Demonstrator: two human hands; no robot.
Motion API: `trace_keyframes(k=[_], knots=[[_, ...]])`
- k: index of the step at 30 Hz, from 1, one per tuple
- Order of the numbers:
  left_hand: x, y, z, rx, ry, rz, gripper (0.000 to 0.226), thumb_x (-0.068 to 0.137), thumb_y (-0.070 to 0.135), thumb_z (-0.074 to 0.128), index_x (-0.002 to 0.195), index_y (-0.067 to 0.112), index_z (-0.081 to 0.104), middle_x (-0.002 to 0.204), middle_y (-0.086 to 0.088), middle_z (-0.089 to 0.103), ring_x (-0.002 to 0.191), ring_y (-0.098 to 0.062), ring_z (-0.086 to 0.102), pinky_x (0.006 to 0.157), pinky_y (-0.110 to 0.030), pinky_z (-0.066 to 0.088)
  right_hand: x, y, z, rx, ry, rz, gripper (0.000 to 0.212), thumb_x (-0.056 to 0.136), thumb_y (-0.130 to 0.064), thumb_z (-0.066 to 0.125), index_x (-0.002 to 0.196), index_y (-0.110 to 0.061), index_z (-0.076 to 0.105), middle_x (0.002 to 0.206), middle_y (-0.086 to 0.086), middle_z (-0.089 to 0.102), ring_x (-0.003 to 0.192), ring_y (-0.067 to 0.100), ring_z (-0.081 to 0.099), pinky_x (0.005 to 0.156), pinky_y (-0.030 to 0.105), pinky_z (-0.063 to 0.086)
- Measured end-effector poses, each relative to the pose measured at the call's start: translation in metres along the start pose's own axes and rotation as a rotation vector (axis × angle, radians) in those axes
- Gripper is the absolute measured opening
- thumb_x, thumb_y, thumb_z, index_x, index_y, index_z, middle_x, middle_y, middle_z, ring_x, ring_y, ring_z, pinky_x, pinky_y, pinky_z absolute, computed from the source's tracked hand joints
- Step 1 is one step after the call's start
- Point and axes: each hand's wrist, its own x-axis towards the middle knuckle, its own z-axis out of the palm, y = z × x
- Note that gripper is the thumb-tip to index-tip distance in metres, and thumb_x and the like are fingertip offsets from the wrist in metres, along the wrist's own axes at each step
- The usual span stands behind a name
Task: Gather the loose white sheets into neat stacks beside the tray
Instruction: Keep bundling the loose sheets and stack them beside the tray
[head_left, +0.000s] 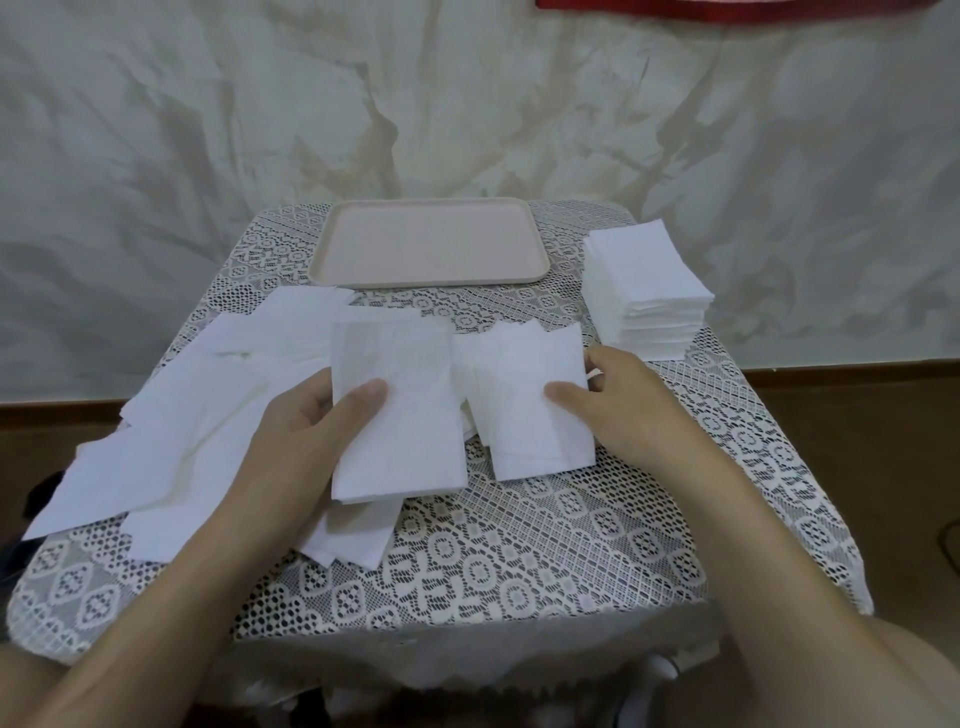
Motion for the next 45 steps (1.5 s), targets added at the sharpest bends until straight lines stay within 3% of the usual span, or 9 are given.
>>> trace_keyframes(k=[6,10,16,21,26,31,36,40,45], knots=[[0.000,0.002,0.001,0.002,-0.007,0.000,0.032,0.090,0.048,0.065,0.104,0.023,0.078,0.093,-0.007,0.080,0.077,-0.020,0.074,0.069,-0.039,0.052,0.002,0.001,-0.003,-0.041,-0.058,-0.010,0.018,0.101,-0.034,0.054,0.106,-0.019,0.063,0.097,0.002,0.071,0.092,0.026,0.067,0.088,0.047,0.055],[0.000,0.002,0.001,0.011,-0.010,0.000,0.030,0.089,0.049,0.065,0.100,0.024,0.078,0.090,-0.006,0.079,0.074,-0.018,0.073,0.067,-0.038,0.051,0.000,0.003,-0.004,-0.068,-0.086,0.006,0.022,0.097,-0.032,0.063,0.087,-0.014,0.057,0.086,0.002,0.064,0.078,0.024,0.059,0.070,0.038,0.043],[0.000,0.001,0.000,0.027,-0.006,0.010,0.025,0.094,0.049,0.071,0.101,0.026,0.078,0.093,-0.006,0.080,0.077,-0.019,0.074,0.071,-0.039,0.051,0.001,-0.002,-0.002,0.087,-0.006,0.124,0.029,0.083,-0.037,0.080,0.098,-0.022,0.060,0.100,-0.001,0.073,0.094,0.022,0.071,0.091,0.046,0.056],[-0.001,0.002,0.000,0.034,-0.007,0.012,0.026,0.091,0.048,0.064,0.099,0.028,0.079,0.092,-0.005,0.080,0.076,-0.018,0.074,0.069,-0.037,0.050,-0.002,-0.011,0.000,0.066,-0.164,0.082,0.014,0.088,-0.026,0.077,0.090,-0.013,0.076,0.090,-0.001,0.078,0.089,0.023,0.075,0.088,0.048,0.059],[-0.002,0.004,0.001,0.036,-0.023,0.008,0.026,0.094,0.044,0.063,0.101,0.024,0.078,0.092,-0.005,0.080,0.075,-0.019,0.075,0.064,-0.031,0.053,0.009,-0.019,0.003,-0.136,0.084,0.019,0.021,0.094,-0.030,0.062,0.104,-0.013,0.067,0.099,0.004,0.070,0.092,0.029,0.065,0.079,0.041,0.054],[-0.002,0.004,0.001,0.026,-0.022,0.008,0.026,0.093,0.041,0.062,0.103,0.022,0.076,0.089,-0.002,0.080,0.073,-0.014,0.074,0.057,-0.020,0.054,0.017,-0.016,0.016,-0.356,0.077,0.009,0.017,0.097,-0.031,0.057,0.105,-0.017,0.056,0.101,0.000,0.058,0.091,0.027,0.053,0.072,0.035,0.037],[-0.002,0.004,0.000,0.021,-0.034,0.009,0.022,0.092,0.045,0.063,0.096,0.030,0.078,0.089,-0.002,0.079,0.074,-0.017,0.075,0.064,-0.032,0.052,0.019,-0.011,0.012,-0.361,0.100,0.037,0.014,0.093,-0.027,0.060,0.099,-0.015,0.058,0.097,0.007,0.064,0.090,0.035,0.059,0.072,0.038,0.045],[-0.002,0.004,0.000,0.025,-0.024,0.018,0.018,0.091,0.049,0.071,0.097,0.033,0.079,0.092,-0.003,0.080,0.077,-0.018,0.076,0.069,-0.037,0.052,0.015,-0.014,0.013,-0.348,0.104,0.019,0.021,0.094,-0.021,0.060,0.079,-0.014,0.047,0.080,0.005,0.057,0.078,0.032,0.055,0.059,0.035,0.035],[-0.002,0.003,0.000,0.009,-0.022,0.008,0.020,0.093,0.050,0.071,0.101,0.033,0.079,0.095,-0.004,0.081,0.079,-0.020,0.076,0.072,-0.041,0.053,0.013,-0.009,0.010,-0.340,0.100,0.019,0.023,0.095,-0.034,0.062,0.106,-0.014,0.061,0.098,0.005,0.066,0.093,0.033,0.062,0.075,0.037,0.048]])
